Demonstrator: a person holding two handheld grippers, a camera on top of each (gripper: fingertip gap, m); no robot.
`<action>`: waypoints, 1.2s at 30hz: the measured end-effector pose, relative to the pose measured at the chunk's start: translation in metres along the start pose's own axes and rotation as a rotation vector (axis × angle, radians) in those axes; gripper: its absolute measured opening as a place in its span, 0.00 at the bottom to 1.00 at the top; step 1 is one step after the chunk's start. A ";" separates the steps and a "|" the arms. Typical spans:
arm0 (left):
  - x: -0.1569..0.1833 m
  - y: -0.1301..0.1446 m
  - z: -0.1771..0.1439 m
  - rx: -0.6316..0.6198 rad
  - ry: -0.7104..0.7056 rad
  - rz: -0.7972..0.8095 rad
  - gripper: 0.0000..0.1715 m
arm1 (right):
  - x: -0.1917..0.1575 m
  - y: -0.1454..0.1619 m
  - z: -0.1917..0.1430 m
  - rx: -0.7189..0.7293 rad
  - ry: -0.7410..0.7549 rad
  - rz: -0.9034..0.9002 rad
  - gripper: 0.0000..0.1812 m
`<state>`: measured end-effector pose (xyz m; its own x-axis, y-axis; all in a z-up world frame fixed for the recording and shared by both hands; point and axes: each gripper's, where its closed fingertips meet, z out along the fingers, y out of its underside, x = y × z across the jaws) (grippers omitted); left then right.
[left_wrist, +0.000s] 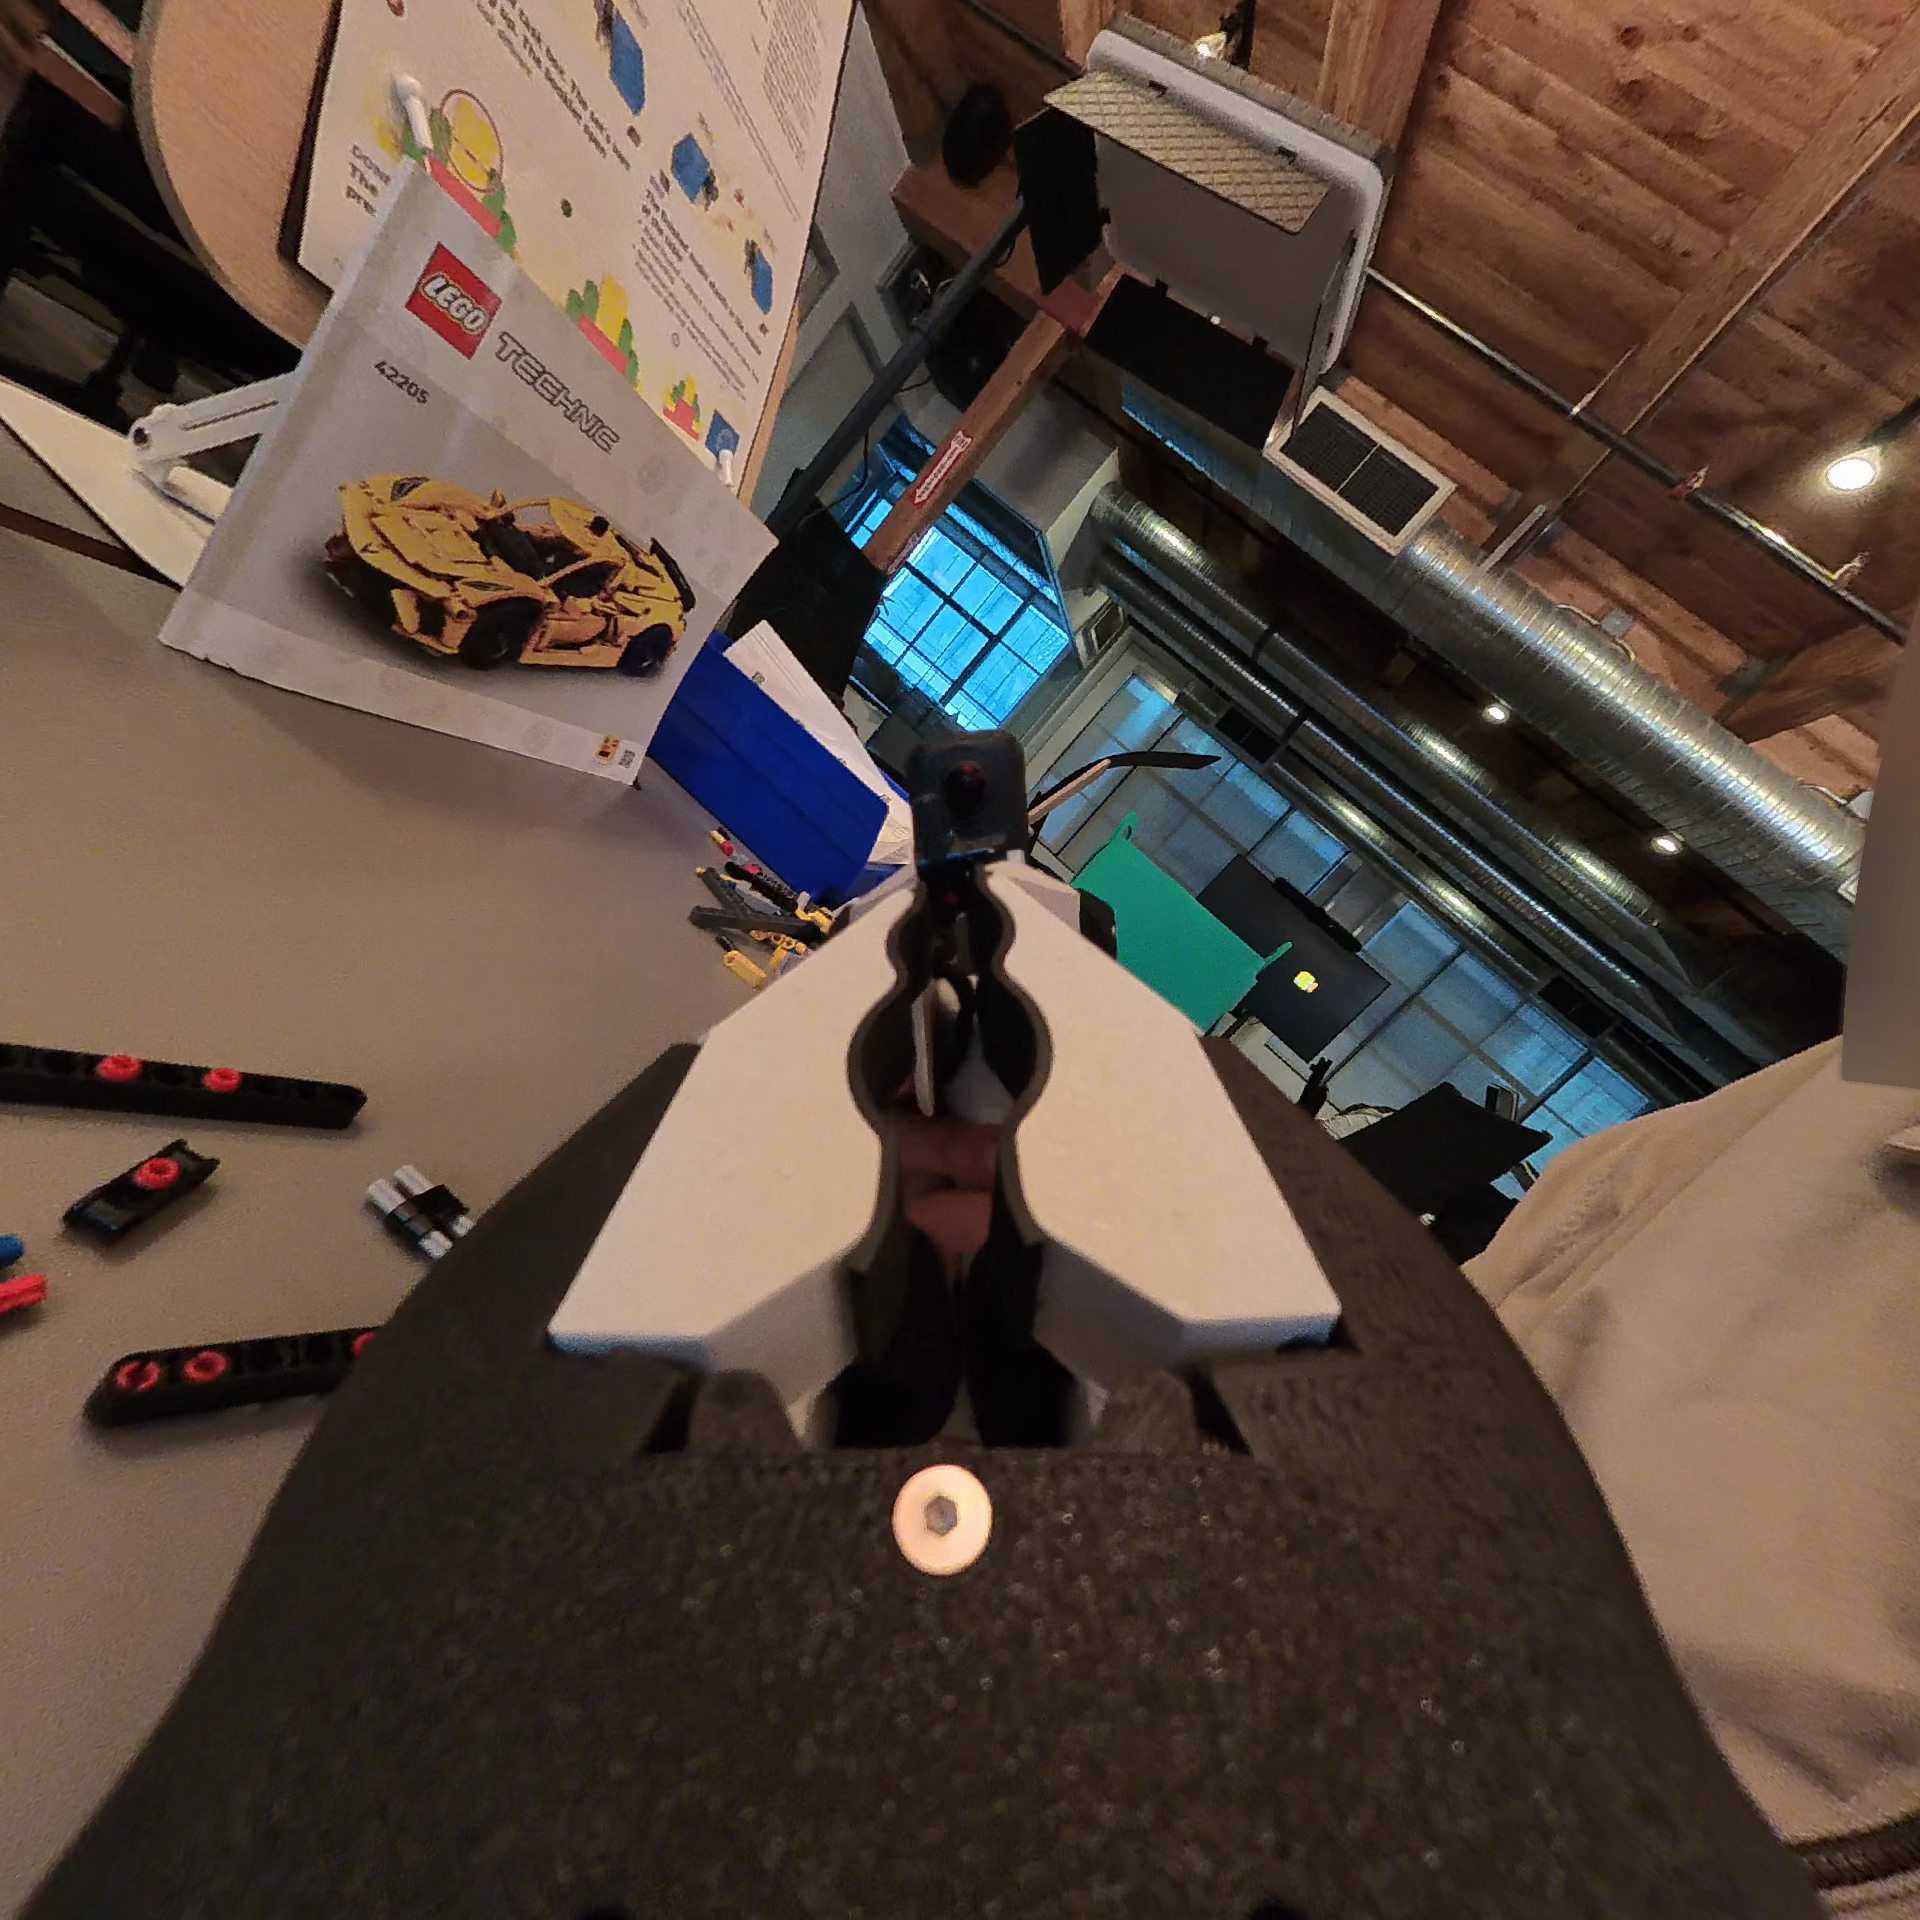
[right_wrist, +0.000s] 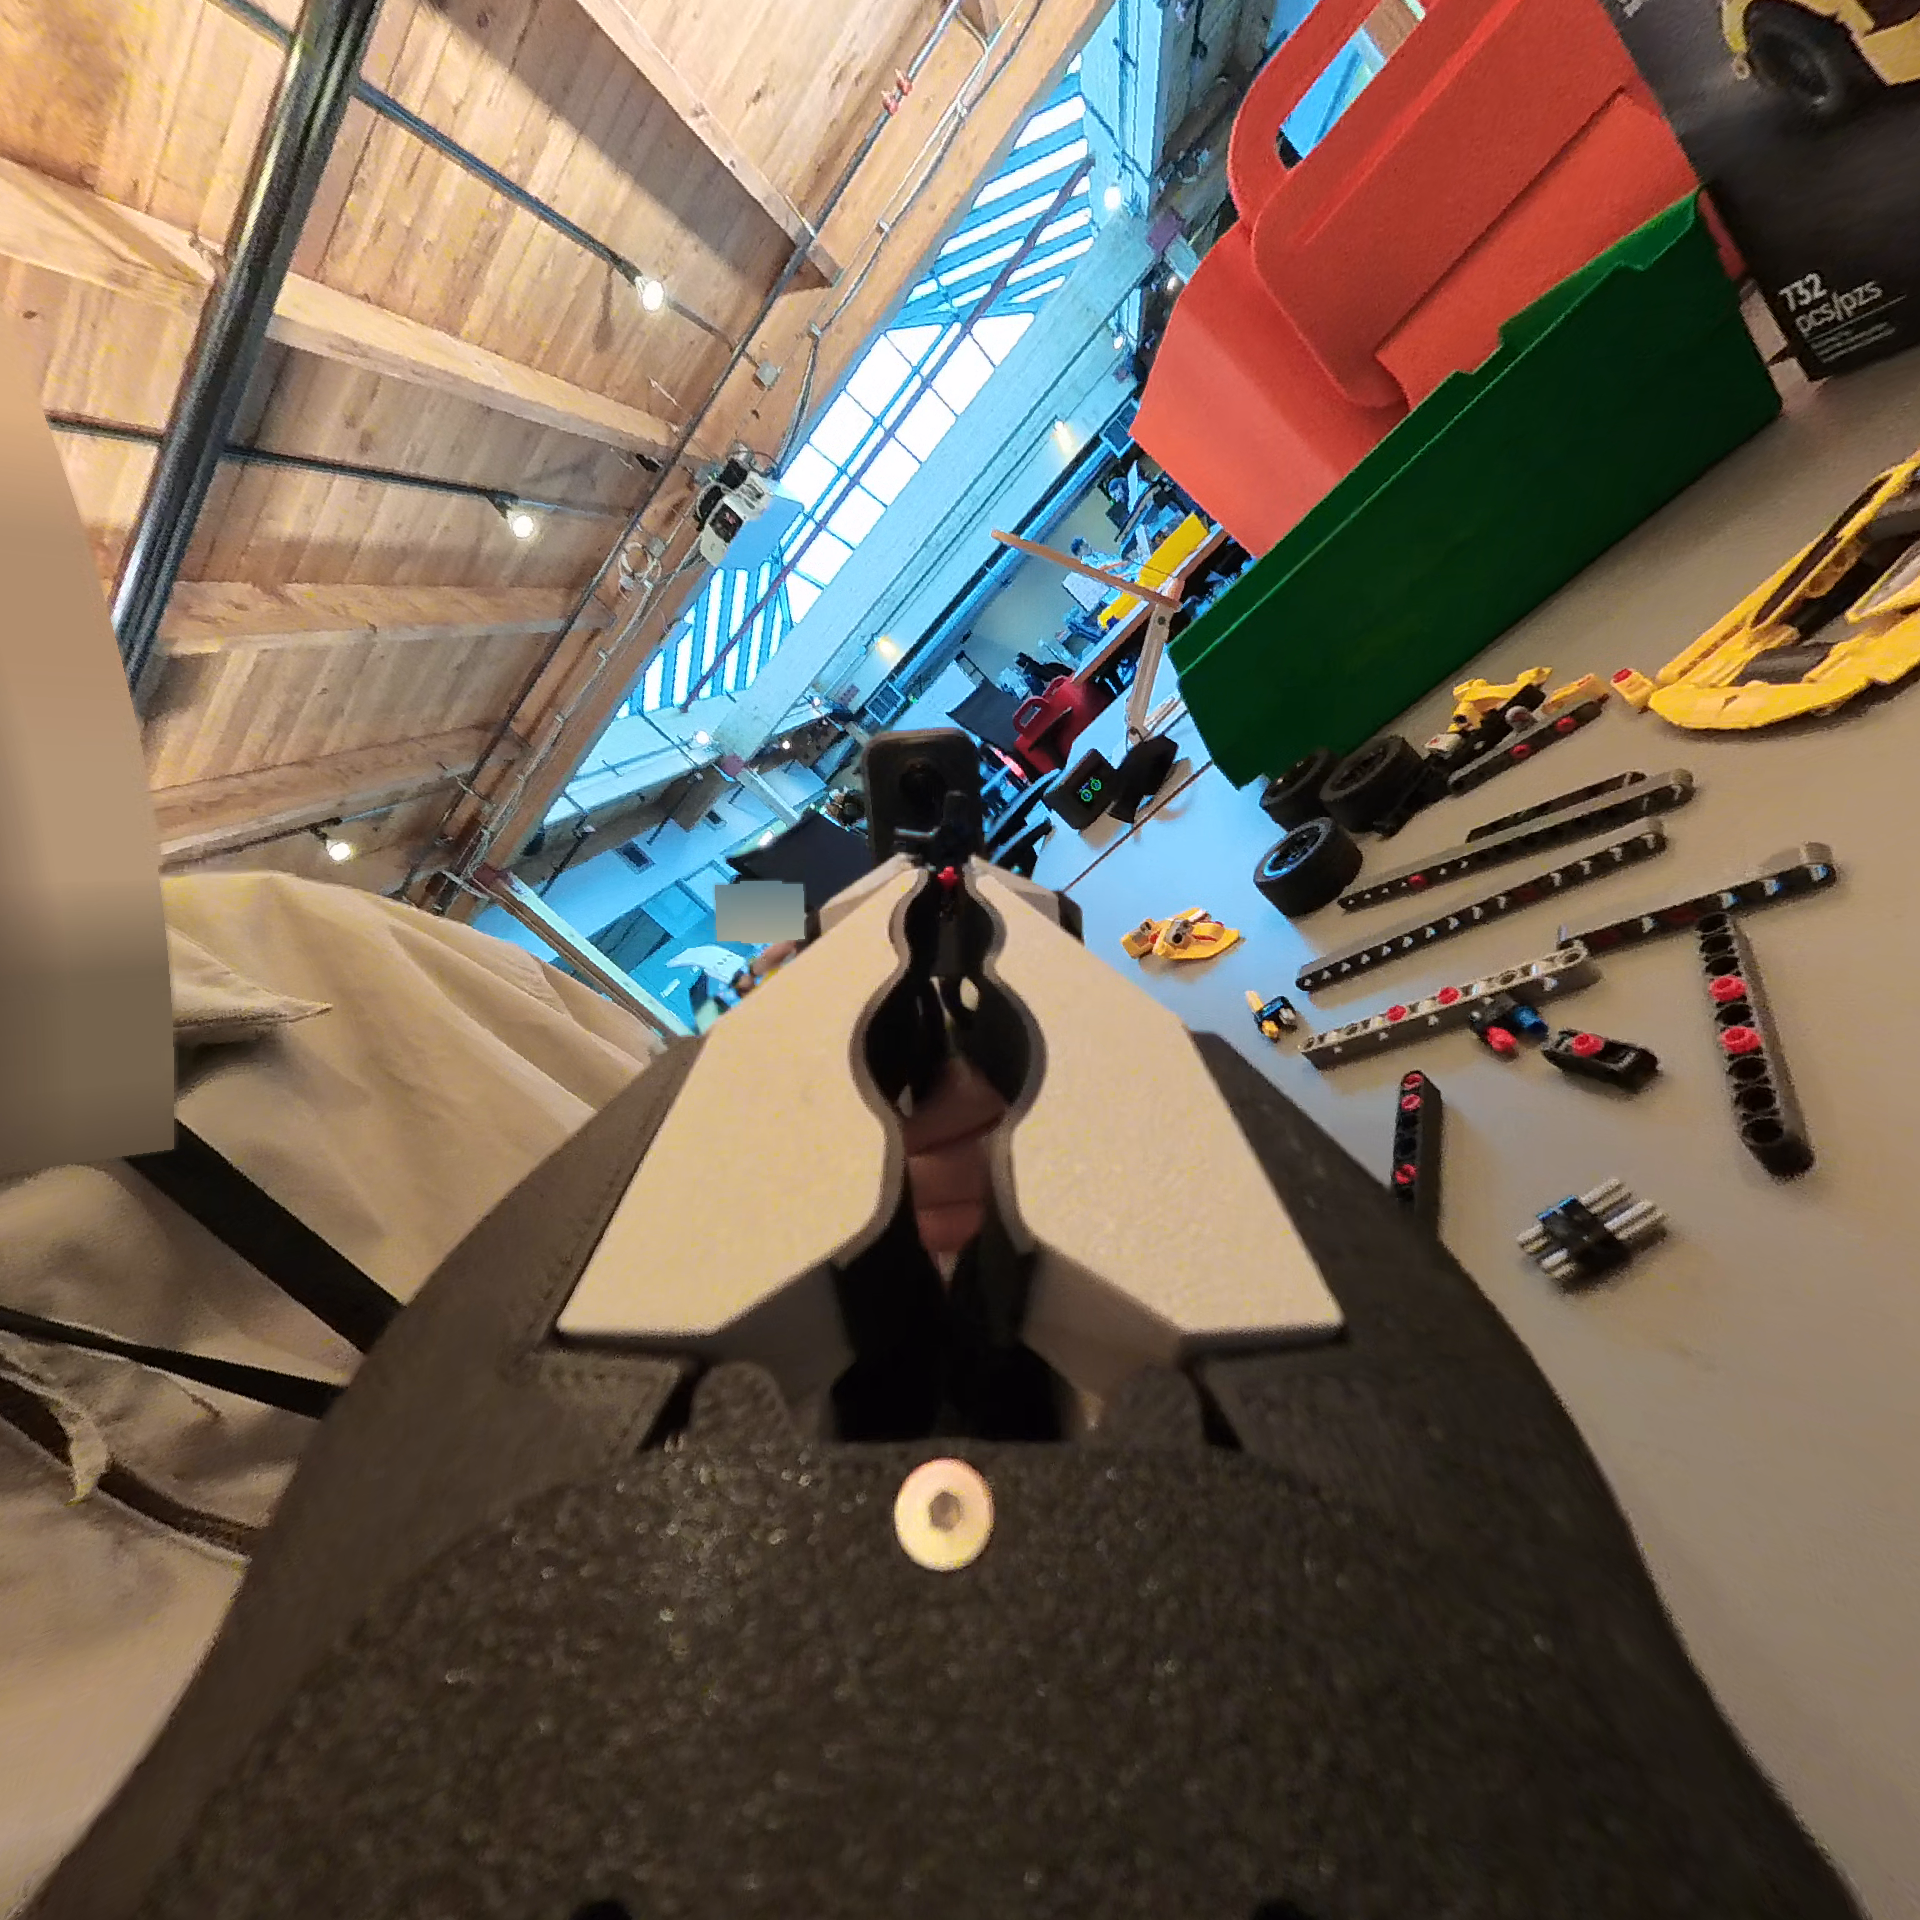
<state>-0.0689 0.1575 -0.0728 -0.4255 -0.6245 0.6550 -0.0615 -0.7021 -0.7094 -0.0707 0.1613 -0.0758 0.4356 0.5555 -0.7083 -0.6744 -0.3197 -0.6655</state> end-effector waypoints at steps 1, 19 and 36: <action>0.001 -0.005 -0.005 0.024 0.003 0.001 0.03 | -0.001 -0.004 -0.002 0.007 0.001 -0.020 0.00; 0.001 0.006 0.009 -0.083 -0.008 0.088 0.14 | -0.001 -0.010 -0.017 -0.007 0.048 -0.083 0.01; 0.015 0.002 0.004 -0.044 0.067 0.097 0.10 | -0.010 0.006 -0.001 -0.035 -0.022 -0.046 0.02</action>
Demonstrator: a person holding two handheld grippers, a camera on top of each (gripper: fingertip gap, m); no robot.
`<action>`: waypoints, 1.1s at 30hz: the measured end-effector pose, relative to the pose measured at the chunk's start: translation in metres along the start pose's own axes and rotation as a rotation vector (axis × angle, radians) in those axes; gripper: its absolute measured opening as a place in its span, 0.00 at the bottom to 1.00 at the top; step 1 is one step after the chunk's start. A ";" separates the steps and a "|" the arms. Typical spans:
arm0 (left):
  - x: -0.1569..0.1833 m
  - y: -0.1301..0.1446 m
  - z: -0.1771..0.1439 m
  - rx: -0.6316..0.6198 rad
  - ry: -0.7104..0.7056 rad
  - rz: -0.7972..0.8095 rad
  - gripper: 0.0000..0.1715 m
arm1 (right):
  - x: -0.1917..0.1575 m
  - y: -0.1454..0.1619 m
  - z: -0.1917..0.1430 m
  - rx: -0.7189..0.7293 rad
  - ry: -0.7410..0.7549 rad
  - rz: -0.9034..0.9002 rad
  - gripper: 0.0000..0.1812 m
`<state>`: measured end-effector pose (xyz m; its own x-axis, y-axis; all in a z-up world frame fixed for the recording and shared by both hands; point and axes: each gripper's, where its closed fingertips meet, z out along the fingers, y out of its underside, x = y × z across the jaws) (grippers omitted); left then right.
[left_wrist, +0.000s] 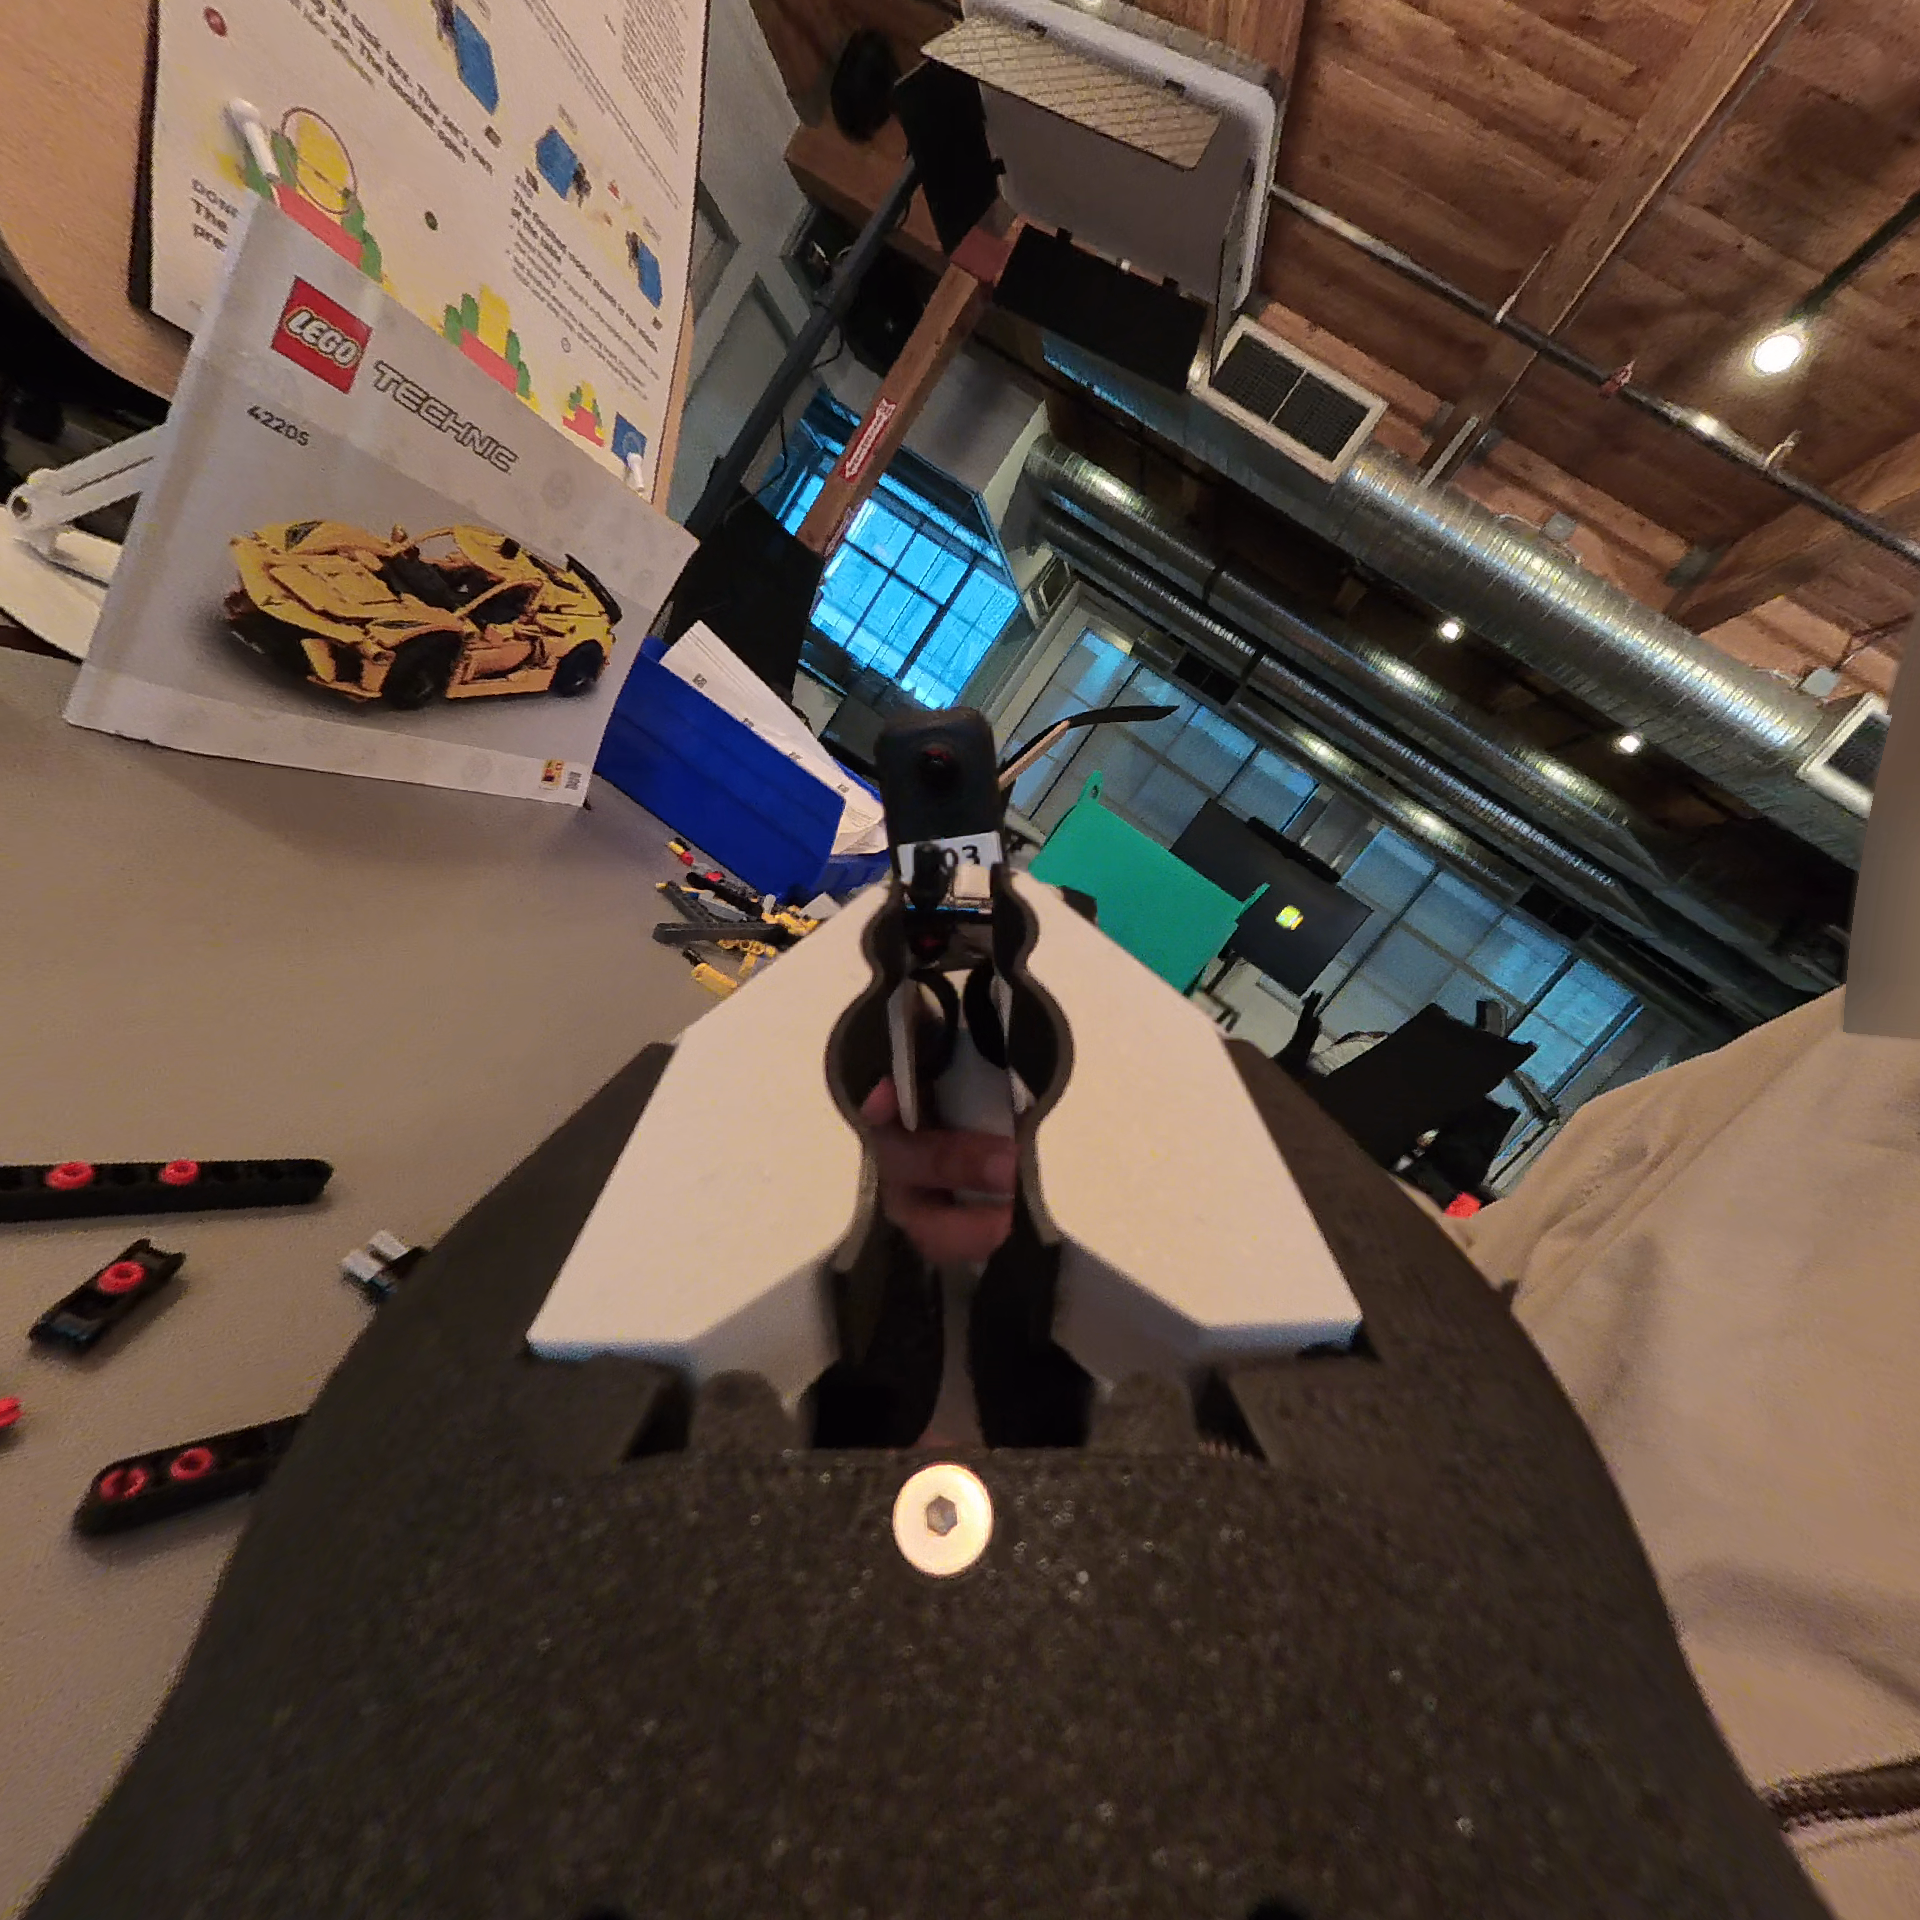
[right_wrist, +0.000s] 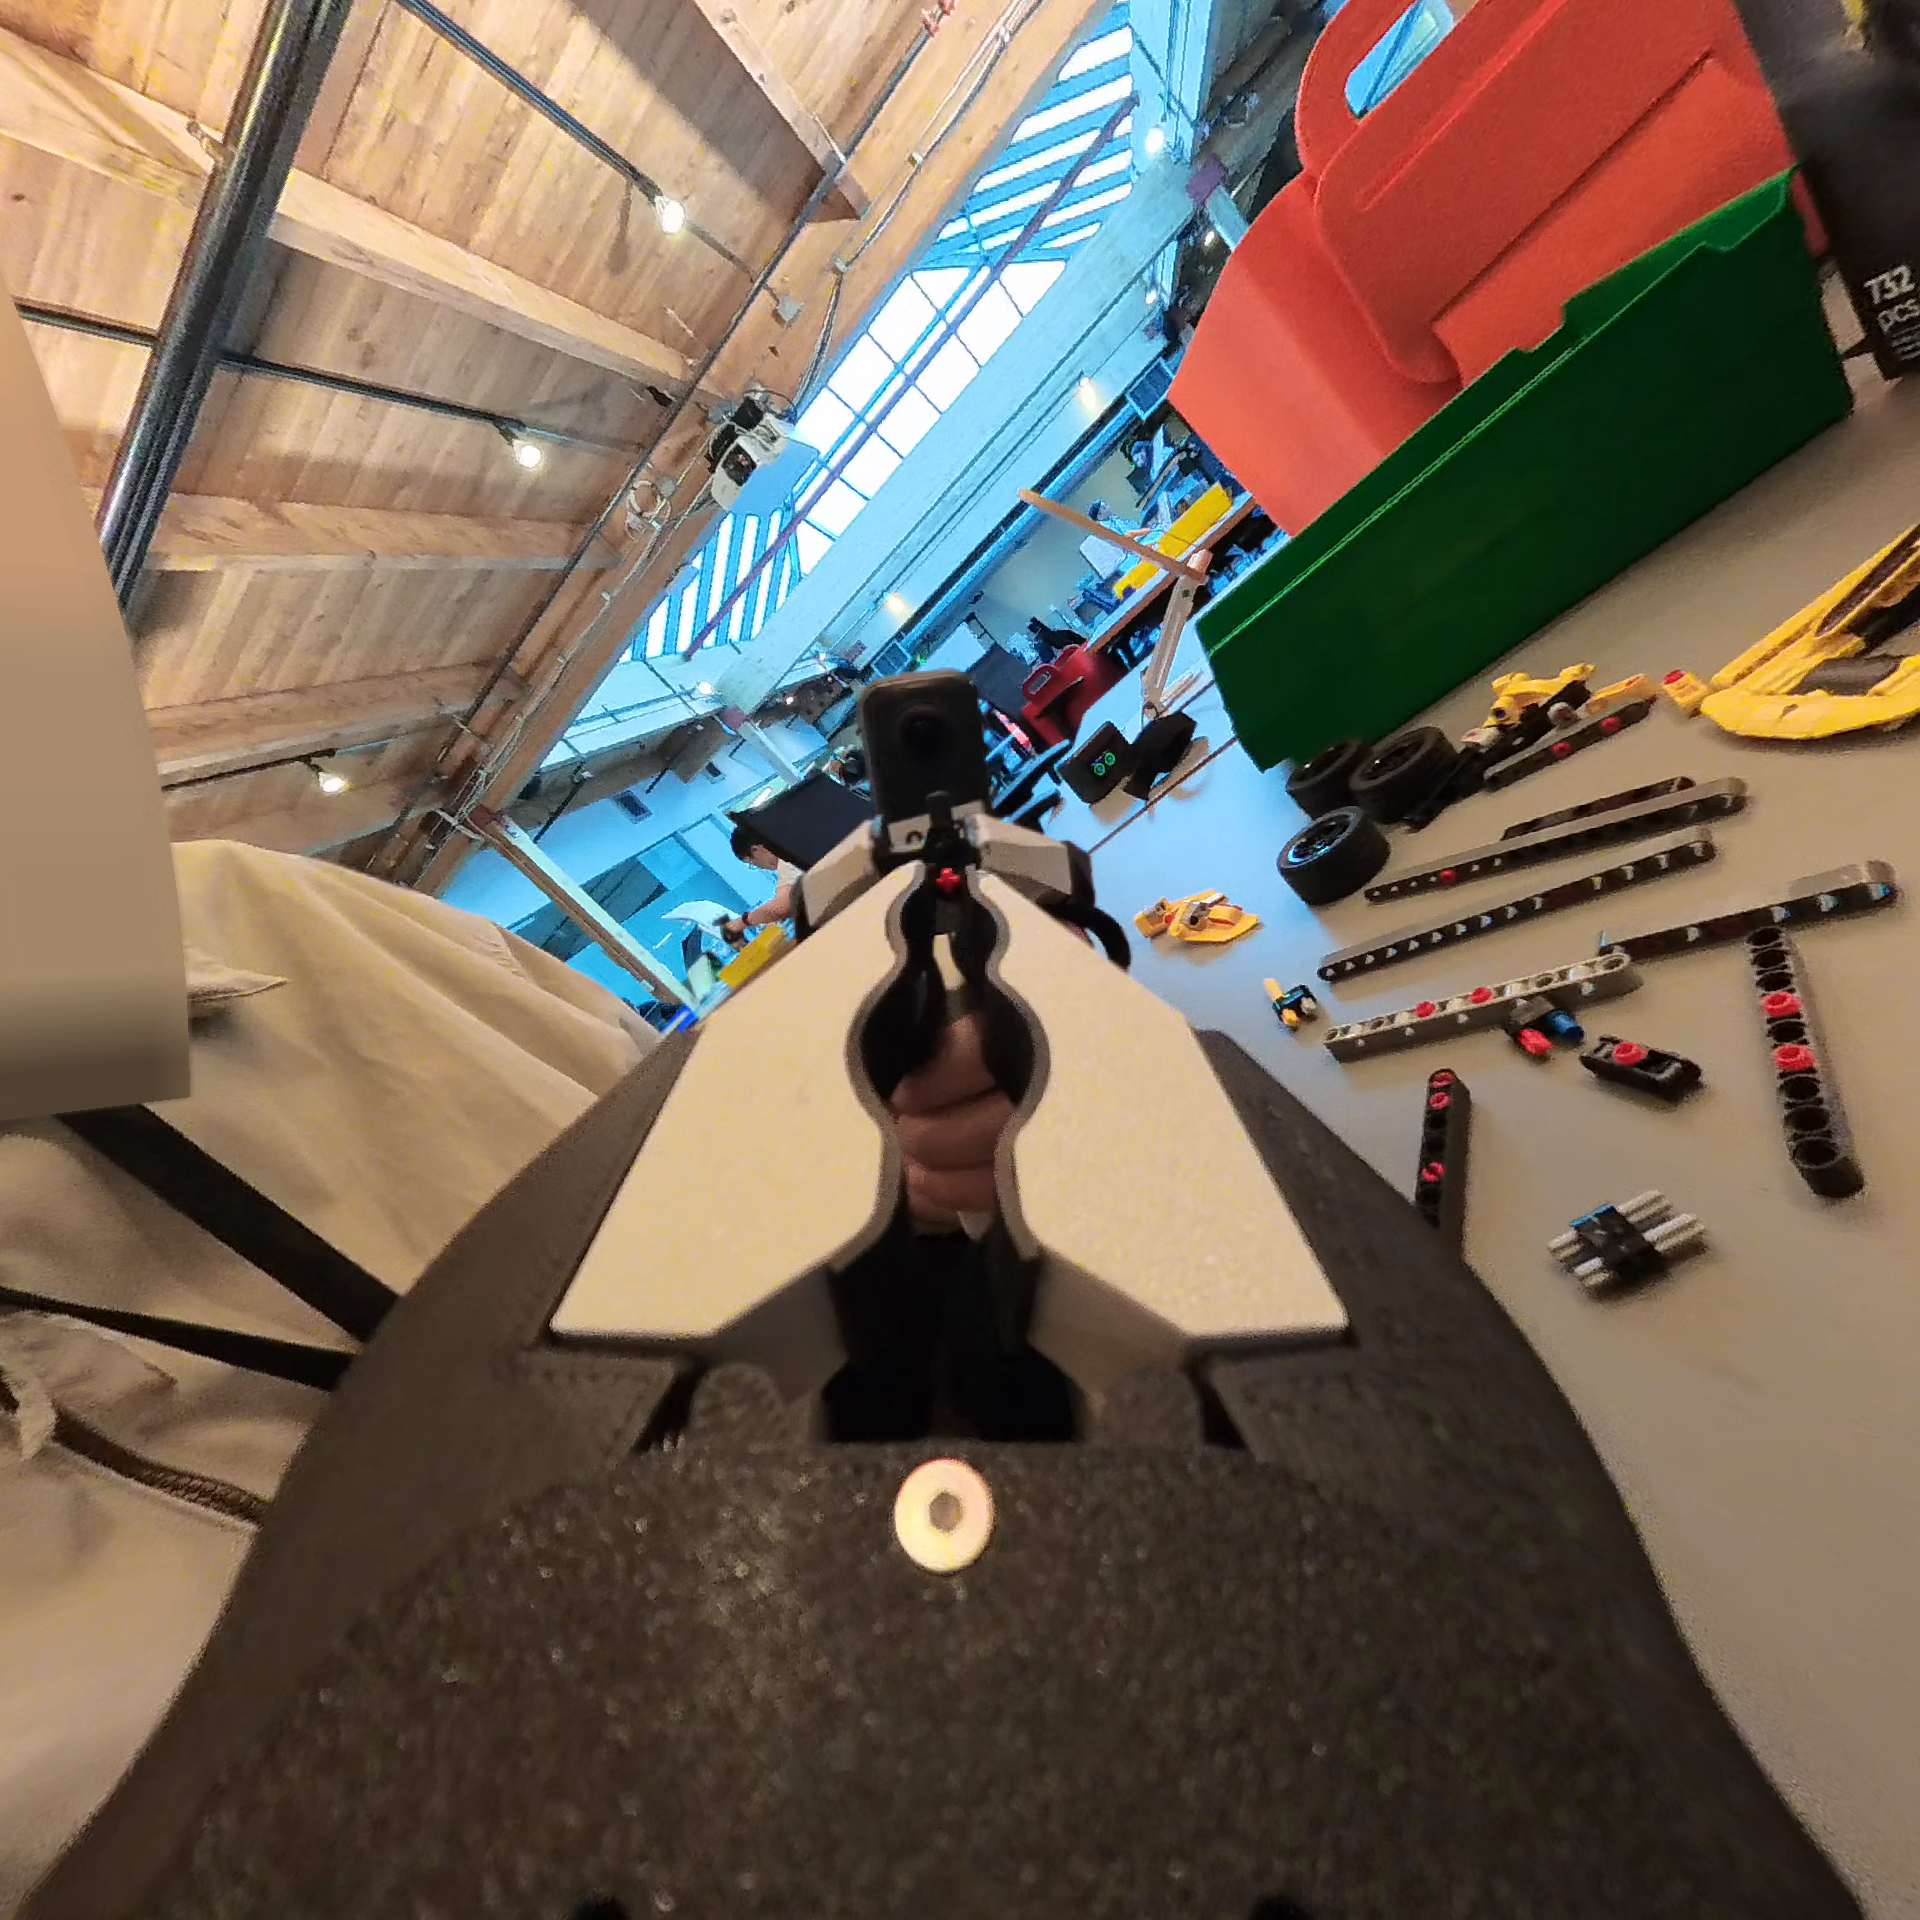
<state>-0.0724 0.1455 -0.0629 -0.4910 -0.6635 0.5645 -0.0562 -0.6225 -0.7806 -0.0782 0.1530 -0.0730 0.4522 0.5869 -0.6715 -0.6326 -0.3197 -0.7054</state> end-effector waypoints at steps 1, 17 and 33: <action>0.000 0.001 0.001 -0.010 -0.008 0.020 0.09 | 0.000 0.000 -0.001 0.006 -0.007 0.014 0.02; -0.005 0.014 0.000 -0.118 -0.141 0.245 0.09 | 0.006 0.000 -0.008 -0.044 0.039 0.006 0.01; 0.029 0.028 0.002 -0.181 0.080 0.176 0.09 | -0.026 0.002 -0.025 -0.251 0.011 -0.440 0.11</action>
<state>-0.0865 0.1073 -0.0678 -0.5737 -0.7159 0.3980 -0.1145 -0.4110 -0.9044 -0.0754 0.1181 -0.0625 0.6495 0.6988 -0.2996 -0.2107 -0.2132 -0.9540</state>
